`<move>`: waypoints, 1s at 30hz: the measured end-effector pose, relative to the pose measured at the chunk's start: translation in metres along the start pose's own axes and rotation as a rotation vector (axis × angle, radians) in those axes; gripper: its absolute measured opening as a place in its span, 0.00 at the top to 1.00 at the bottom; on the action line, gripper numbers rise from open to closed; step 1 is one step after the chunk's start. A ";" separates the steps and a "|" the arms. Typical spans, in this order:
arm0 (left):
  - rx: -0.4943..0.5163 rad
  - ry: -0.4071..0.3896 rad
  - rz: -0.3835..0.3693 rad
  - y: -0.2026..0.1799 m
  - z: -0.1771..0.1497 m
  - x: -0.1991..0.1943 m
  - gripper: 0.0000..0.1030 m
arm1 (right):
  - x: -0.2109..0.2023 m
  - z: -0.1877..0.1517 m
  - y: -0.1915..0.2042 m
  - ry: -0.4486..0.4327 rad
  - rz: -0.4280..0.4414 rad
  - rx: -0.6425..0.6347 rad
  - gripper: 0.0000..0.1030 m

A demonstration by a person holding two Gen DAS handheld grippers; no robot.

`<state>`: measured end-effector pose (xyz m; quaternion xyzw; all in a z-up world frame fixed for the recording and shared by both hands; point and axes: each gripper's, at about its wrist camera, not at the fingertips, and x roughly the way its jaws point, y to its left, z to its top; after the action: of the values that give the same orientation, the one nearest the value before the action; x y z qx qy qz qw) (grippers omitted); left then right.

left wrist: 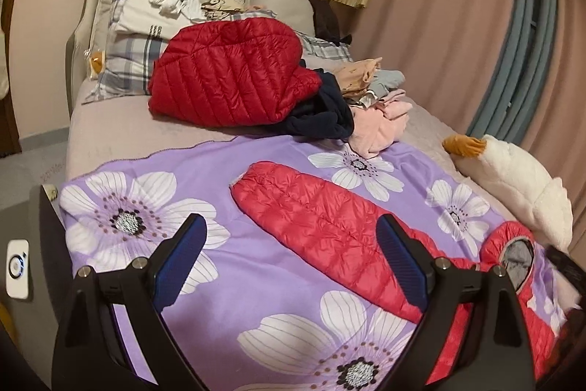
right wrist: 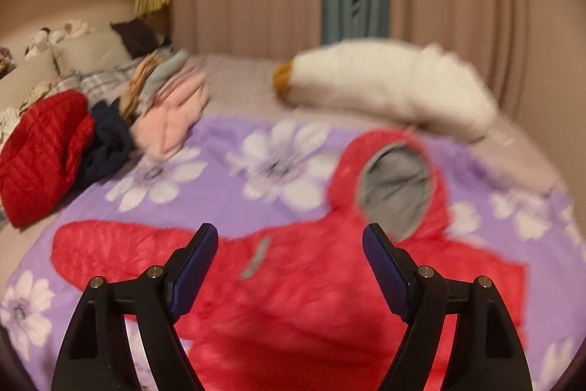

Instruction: Fold large clothes

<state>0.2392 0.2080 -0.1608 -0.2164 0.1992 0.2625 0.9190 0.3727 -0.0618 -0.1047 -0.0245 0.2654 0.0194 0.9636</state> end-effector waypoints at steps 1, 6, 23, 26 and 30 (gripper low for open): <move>0.007 0.003 -0.003 -0.001 -0.001 0.002 0.09 | -0.010 0.001 -0.014 -0.020 -0.037 0.005 0.16; 0.042 0.057 0.024 -0.001 -0.011 0.021 0.10 | -0.006 -0.030 -0.097 -0.014 -0.244 0.169 0.26; -0.442 0.409 -0.068 0.106 0.011 0.179 0.28 | 0.005 -0.158 -0.210 0.167 -0.541 0.481 0.44; -0.513 0.512 -0.237 0.104 0.001 0.217 0.28 | 0.005 -0.185 -0.235 0.166 -0.423 0.665 0.32; -0.404 0.524 -0.280 0.068 0.004 0.242 0.43 | 0.004 -0.194 -0.248 0.120 -0.341 0.761 0.28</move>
<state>0.3909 0.3581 -0.2935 -0.4788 0.3406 0.1039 0.8025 0.2900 -0.3206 -0.2640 0.2884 0.3016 -0.2413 0.8762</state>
